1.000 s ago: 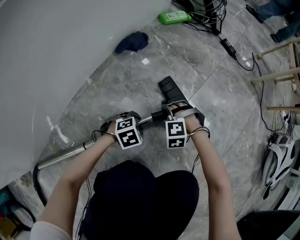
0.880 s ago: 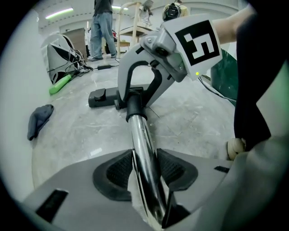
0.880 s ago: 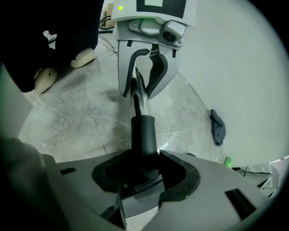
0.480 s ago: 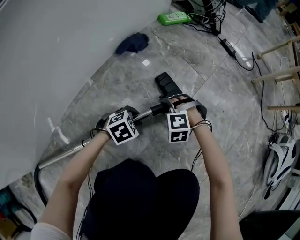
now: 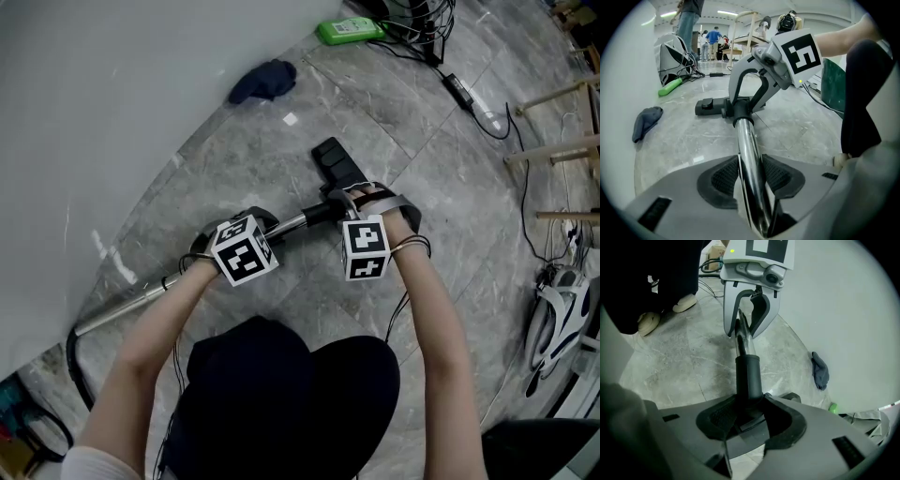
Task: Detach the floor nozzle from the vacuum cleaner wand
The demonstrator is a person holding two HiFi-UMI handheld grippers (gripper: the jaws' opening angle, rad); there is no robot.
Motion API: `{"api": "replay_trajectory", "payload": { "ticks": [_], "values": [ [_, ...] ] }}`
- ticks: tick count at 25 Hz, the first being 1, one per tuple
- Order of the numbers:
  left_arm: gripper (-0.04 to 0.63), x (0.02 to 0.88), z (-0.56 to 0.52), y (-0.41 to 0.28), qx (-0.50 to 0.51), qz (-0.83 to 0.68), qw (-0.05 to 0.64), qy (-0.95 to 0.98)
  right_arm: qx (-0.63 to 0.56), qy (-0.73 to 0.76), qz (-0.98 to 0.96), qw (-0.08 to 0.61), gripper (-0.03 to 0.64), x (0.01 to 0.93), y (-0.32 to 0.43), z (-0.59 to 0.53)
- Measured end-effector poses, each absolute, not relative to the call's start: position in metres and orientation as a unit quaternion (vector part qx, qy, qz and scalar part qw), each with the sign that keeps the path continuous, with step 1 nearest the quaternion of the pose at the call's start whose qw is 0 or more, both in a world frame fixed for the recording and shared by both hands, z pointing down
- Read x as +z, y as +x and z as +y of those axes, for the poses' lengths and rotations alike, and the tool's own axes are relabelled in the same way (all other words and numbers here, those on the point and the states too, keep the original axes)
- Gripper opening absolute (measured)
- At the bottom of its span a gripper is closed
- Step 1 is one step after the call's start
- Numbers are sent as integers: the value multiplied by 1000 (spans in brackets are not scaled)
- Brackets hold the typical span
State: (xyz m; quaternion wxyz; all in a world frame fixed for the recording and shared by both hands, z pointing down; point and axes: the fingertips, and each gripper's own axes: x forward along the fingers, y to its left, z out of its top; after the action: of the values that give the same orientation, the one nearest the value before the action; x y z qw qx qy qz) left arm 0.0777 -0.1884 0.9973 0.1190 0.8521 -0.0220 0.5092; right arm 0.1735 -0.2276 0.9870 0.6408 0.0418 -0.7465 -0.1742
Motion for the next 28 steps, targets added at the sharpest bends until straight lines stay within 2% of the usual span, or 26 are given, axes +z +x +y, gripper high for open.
{"api": "replay_trajectory", "payload": {
  "ticks": [9,23,25,28],
  "values": [
    [169,991,-185,81,505,-16,120,855,-240,26,-707,665,184,1006,161,-228],
    [167,985,-189,93,505,-19,110,856,-219,21,-697,683,189,1006,177,-235],
    [167,990,-190,74,533,-23,106,839,-213,25,-643,735,189,1014,217,-243],
    [169,1008,-203,16,577,-51,116,807,-112,86,-581,802,189,1001,344,-246]
  ]
}}
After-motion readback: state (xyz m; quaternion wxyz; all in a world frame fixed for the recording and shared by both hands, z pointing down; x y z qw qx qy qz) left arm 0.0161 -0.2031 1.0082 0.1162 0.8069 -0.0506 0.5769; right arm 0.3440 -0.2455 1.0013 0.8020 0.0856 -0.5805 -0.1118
